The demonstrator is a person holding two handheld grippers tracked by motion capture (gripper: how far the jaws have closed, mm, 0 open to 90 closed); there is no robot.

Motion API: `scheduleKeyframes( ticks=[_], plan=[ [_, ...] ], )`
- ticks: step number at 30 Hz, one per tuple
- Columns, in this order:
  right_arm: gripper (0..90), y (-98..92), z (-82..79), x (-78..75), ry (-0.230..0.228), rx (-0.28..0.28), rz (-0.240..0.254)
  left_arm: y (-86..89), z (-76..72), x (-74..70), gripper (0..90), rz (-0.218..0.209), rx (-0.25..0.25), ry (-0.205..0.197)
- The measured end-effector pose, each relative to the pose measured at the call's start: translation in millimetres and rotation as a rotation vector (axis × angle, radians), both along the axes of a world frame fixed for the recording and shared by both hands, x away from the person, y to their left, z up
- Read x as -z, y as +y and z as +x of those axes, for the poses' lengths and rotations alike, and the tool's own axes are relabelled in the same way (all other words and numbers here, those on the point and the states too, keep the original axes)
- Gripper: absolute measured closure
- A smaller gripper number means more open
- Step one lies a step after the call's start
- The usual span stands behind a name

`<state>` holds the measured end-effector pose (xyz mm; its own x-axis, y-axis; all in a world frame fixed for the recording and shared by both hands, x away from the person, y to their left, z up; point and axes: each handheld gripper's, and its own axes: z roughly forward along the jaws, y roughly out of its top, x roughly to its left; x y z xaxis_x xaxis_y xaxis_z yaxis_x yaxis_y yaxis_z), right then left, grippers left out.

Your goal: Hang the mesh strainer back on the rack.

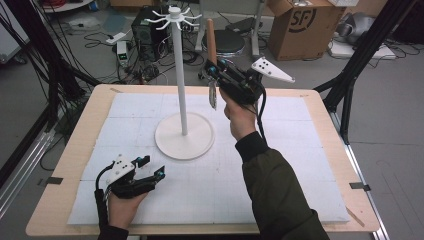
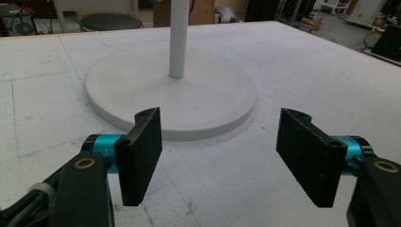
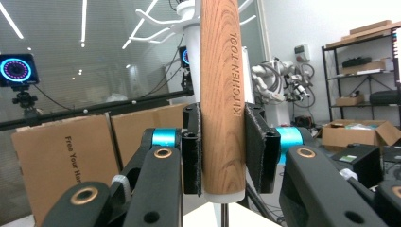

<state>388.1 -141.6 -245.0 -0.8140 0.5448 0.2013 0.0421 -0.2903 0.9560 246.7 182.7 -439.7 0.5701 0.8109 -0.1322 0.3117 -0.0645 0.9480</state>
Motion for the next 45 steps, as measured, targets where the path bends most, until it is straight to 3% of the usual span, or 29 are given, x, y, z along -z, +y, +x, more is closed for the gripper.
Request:
scheduleKeyframes(
  ticks=[6, 8, 19, 28, 40, 45],
  plan=[
    [71.2, 9.6, 0.3, -5.5, -0.009, 0.004, -0.007, 0.8, 0.1, -0.1, 32.6, -0.005, 0.001, 0.0],
    [71.2, 12.9, -0.5, -6.8, -0.034, 0.013, -0.029, 0.8, 0.1, -0.1, 32.6, -0.008, 0.002, -0.001],
    [71.1, 14.0, 2.3, -4.5, -0.021, 0.042, -0.055, 0.6, 0.2, -0.4, 32.7, -0.005, 0.002, -0.004],
    [71.1, 13.4, 5.6, -3.1, -0.015, 0.051, -0.037, 0.4, 0.2, -0.5, 32.8, -0.005, 0.002, -0.005],
    [71.1, 24.6, 1.9, -14.8, -0.041, 0.045, -0.089, -0.5, 0.1, -0.5, 32.8, -0.013, 0.005, -0.001],
    [71.1, 29.2, 4.8, -15.1, -0.017, 0.077, -0.096, 0.8, -0.3, -1.0, 32.8, -0.008, 0.007, -0.004]
  ],
)
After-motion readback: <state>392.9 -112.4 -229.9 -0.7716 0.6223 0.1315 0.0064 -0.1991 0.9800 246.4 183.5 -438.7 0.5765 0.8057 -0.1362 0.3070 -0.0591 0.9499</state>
